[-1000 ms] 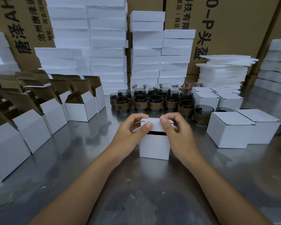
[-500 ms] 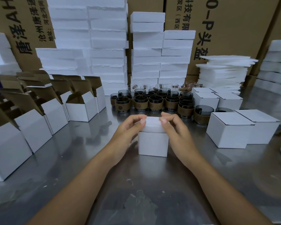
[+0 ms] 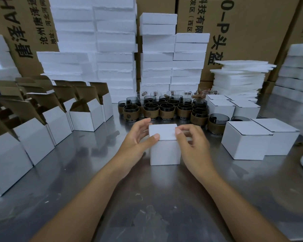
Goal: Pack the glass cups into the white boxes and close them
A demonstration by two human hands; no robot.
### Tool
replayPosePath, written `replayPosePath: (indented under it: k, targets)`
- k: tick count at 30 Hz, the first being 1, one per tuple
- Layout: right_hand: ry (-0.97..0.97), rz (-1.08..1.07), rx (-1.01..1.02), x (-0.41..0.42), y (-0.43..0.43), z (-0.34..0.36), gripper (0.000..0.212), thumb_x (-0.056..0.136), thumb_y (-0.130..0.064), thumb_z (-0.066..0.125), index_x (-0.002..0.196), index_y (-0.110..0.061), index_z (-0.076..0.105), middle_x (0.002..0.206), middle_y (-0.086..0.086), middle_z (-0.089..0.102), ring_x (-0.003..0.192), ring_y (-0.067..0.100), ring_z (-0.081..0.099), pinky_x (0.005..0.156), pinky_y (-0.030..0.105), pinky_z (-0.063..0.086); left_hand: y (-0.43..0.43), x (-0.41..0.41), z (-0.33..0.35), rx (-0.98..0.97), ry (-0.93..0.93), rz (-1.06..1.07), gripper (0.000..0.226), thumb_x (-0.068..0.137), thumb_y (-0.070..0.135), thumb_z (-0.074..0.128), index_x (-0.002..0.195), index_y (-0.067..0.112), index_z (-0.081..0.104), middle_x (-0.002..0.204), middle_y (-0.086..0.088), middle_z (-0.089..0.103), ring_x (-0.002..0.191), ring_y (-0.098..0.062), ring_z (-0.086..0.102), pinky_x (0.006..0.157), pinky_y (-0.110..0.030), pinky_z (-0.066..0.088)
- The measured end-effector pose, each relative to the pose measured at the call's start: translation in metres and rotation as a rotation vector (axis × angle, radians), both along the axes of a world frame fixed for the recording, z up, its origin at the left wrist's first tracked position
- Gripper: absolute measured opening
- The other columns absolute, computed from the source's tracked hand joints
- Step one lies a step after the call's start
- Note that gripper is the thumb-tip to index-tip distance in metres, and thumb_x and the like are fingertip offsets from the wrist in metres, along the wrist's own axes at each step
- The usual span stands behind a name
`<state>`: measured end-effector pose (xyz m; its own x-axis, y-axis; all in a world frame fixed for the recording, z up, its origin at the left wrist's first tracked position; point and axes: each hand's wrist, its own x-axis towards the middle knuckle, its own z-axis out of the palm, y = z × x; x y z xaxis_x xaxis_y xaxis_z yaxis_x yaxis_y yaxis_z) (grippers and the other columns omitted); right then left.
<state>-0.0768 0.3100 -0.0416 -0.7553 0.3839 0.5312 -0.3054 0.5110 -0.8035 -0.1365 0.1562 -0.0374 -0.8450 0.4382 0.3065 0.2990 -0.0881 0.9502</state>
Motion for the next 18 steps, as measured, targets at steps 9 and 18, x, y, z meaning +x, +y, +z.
replayPosePath:
  k: [9, 18]
  targets:
    - [-0.265, -0.074, 0.376, 0.011, -0.018, 0.003, 0.078, 0.068, -0.063, 0.065, 0.131, -0.032, 0.031, 0.127, -0.016, 0.031, 0.119, 0.005, 0.038, 0.091, 0.027, 0.039, 0.003, 0.004, -0.001, -0.009, 0.024, 0.067, 0.046, 0.07, 0.056, 0.059, 0.115, 0.054, 0.049, 0.123, 0.024, 0.05, 0.113, 0.007, 0.047, 0.071, -0.009, 0.046]
    - [-0.264, -0.167, 0.279, -0.005, -0.011, 0.029, 0.07, 0.063, -0.046, 0.07, 0.124, -0.03, 0.039, 0.108, -0.01, 0.035, 0.107, 0.015, 0.047, 0.082, 0.03, 0.043, 0.005, -0.013, -0.007, 0.198, -0.184, 0.118, 0.043, 0.073, 0.052, 0.052, 0.11, 0.03, 0.061, 0.109, 0.004, 0.067, 0.106, -0.01, 0.062, 0.088, -0.031, 0.044]
